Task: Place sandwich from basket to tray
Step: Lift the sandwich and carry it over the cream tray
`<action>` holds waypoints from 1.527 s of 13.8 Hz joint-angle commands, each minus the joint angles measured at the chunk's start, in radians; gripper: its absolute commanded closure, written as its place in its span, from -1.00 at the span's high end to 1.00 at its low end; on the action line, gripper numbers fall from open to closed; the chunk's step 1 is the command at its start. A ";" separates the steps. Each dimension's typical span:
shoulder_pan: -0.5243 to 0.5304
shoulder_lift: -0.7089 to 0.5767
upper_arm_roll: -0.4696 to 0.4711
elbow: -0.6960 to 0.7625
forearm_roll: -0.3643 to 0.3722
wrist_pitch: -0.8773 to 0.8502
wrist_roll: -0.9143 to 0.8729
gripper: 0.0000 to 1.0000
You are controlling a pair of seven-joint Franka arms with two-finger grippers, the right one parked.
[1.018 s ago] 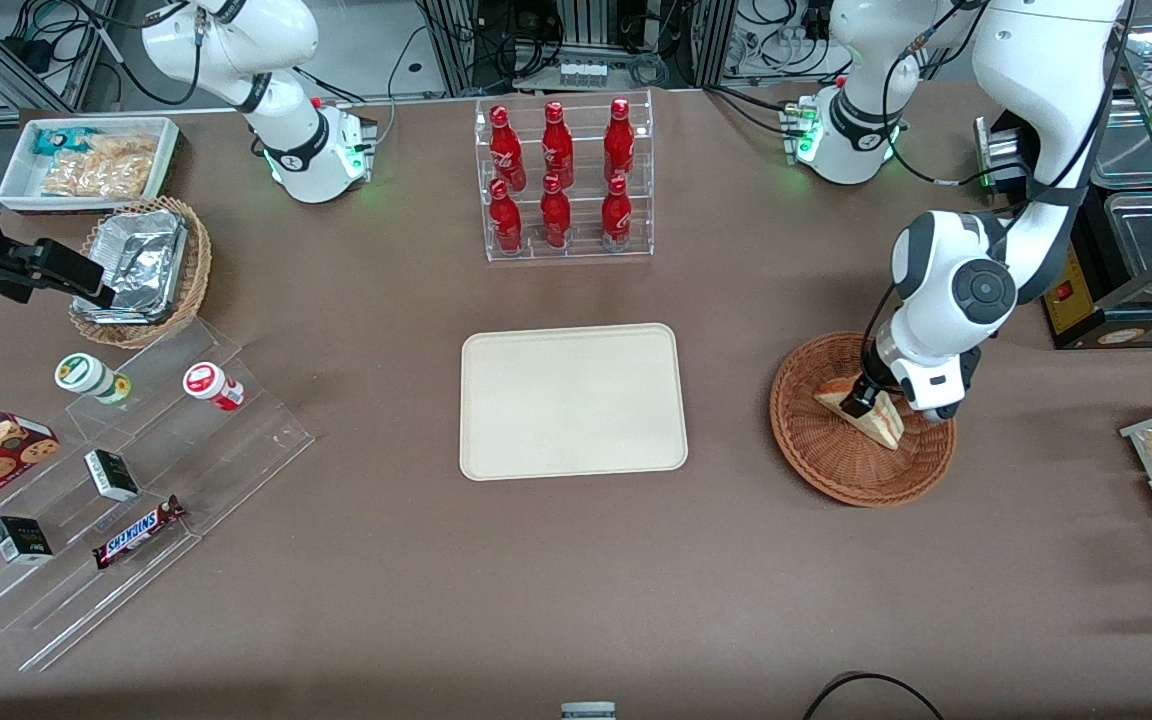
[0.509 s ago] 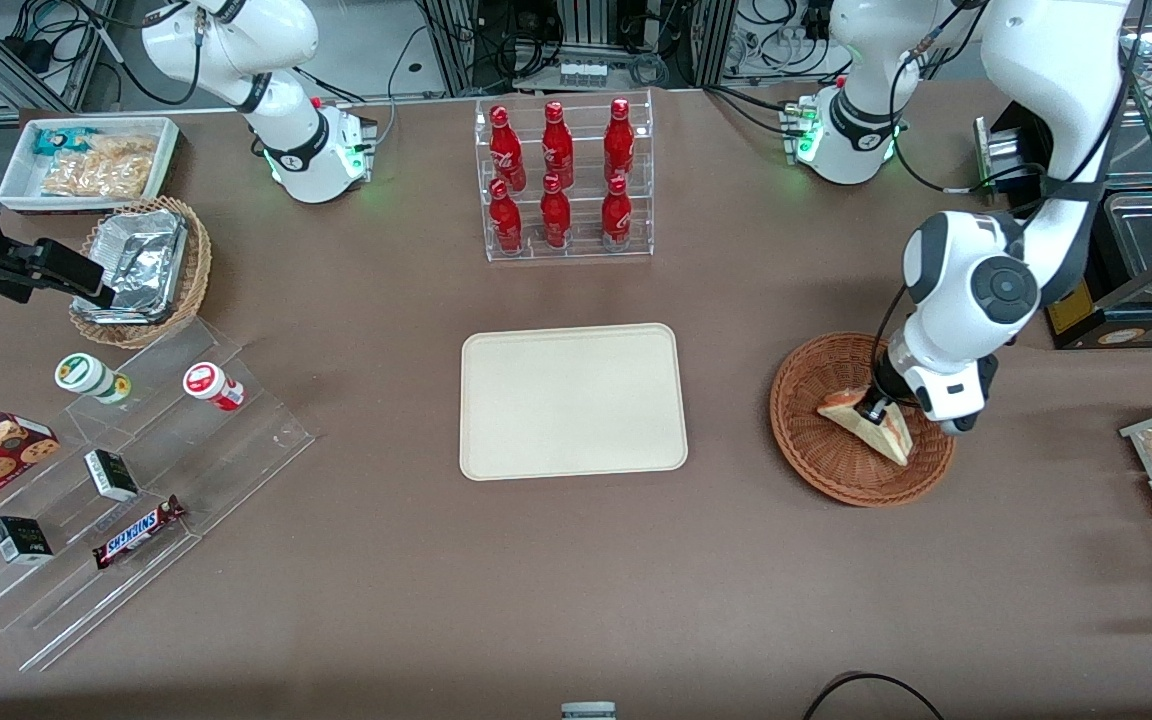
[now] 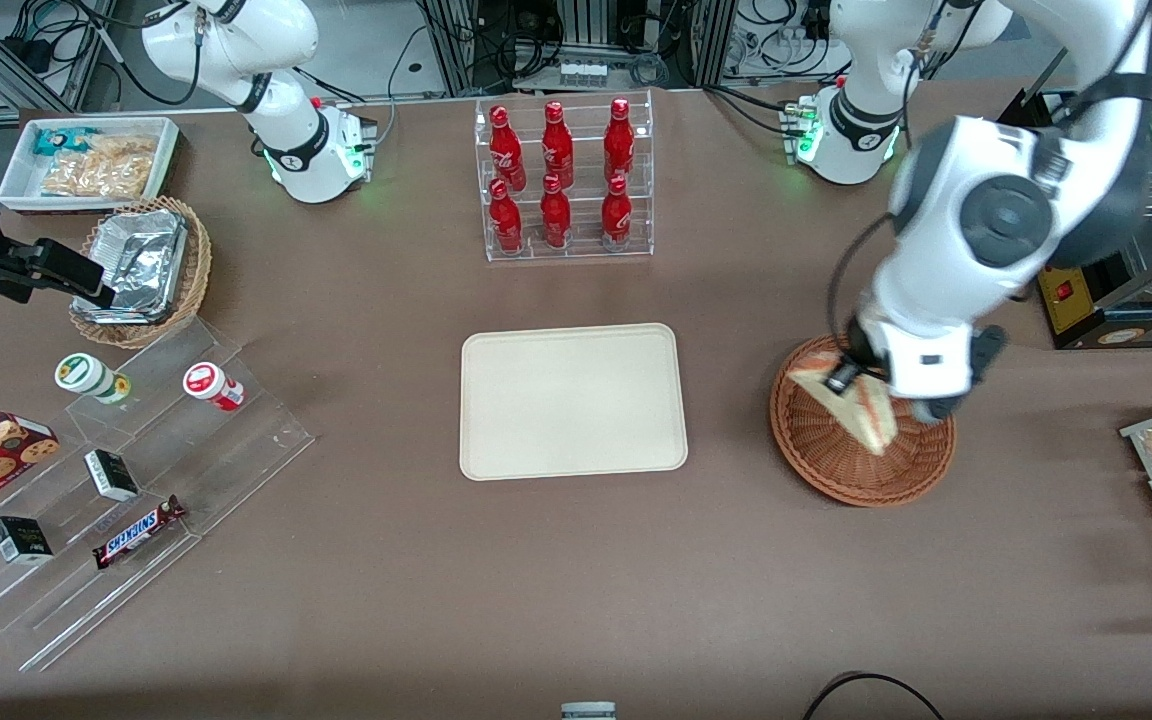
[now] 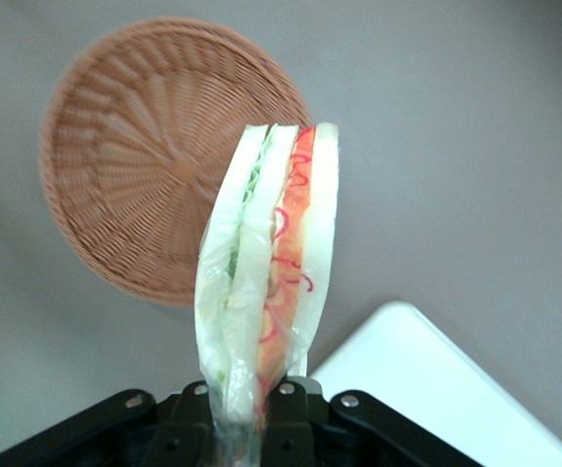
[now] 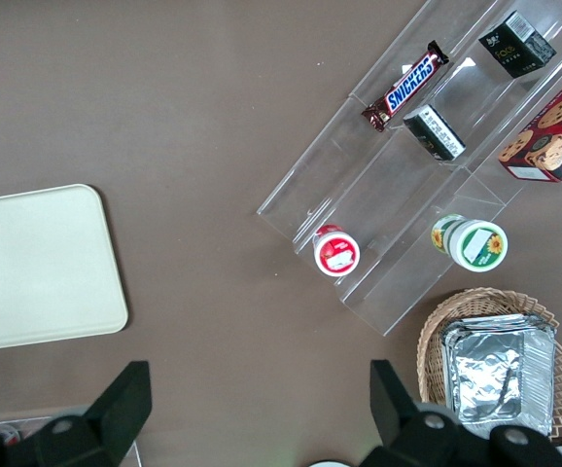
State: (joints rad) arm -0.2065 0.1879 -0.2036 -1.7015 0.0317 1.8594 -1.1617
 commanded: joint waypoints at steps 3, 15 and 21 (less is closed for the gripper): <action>-0.213 0.198 0.006 0.178 0.019 -0.019 0.002 -0.83; -0.511 0.542 0.004 0.303 0.132 0.254 0.002 -0.78; -0.542 0.619 0.004 0.298 0.226 0.322 -0.013 -0.73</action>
State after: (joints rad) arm -0.7223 0.7829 -0.2084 -1.4330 0.2263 2.1755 -1.1633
